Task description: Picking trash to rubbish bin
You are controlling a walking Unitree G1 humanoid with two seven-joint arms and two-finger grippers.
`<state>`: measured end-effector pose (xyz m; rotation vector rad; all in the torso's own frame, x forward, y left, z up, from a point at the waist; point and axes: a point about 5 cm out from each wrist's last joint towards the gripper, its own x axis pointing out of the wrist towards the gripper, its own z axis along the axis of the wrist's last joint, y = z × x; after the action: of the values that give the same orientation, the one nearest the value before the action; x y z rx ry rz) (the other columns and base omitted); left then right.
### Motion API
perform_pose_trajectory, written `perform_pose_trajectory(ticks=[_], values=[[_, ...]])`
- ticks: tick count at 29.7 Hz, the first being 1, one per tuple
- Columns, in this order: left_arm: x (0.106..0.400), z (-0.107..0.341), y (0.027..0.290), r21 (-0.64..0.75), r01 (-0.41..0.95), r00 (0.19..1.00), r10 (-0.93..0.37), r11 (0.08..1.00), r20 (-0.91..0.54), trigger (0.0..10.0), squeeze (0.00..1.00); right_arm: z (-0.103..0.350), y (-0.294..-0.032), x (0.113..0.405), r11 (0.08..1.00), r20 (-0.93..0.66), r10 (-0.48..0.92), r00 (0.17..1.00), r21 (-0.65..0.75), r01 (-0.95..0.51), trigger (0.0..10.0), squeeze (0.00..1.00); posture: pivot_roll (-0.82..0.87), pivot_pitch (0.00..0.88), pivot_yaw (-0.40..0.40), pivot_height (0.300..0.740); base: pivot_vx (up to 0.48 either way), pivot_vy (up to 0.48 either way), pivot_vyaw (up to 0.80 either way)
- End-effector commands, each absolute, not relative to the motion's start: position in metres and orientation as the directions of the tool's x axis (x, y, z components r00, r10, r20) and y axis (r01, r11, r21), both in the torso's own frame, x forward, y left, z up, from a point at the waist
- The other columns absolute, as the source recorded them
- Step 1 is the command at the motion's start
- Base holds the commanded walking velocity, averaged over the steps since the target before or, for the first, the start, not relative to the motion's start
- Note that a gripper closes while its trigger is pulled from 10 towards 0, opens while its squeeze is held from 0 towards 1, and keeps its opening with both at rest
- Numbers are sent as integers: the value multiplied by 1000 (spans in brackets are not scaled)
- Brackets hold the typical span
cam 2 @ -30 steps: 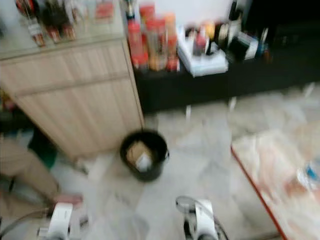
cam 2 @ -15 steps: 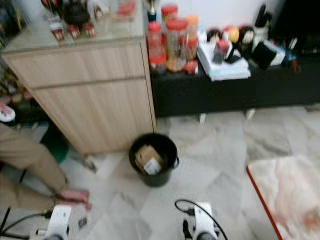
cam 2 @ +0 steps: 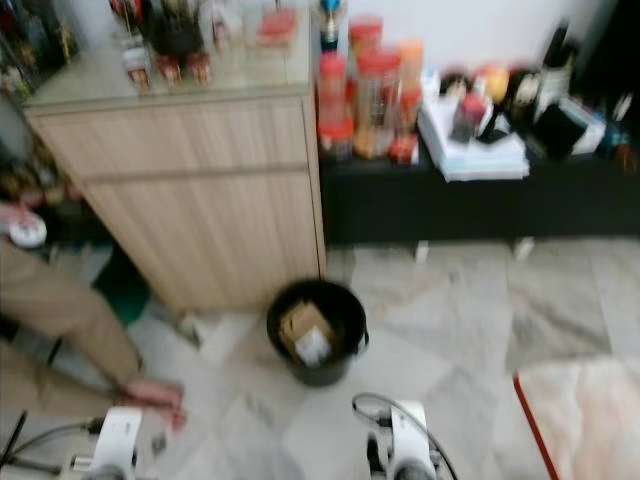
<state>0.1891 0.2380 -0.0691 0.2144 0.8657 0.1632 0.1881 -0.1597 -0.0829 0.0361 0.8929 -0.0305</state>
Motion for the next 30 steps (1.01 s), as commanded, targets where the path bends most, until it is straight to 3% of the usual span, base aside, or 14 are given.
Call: perform_pose_trajectory(ticks=[1,30], values=[[181,-72,245,270,-59,612,248,961,-751,10000,0,-85,-154,185,998,-786,3,618,46,54,10000,0,130,141,51,728,285,0,0],[179,-73,244,265,-66,609,249,962,-753,10000,0,-82,-152,190,996,-769,18,639,70,55,10000,0,138,153,46,728,287,0,-71]])
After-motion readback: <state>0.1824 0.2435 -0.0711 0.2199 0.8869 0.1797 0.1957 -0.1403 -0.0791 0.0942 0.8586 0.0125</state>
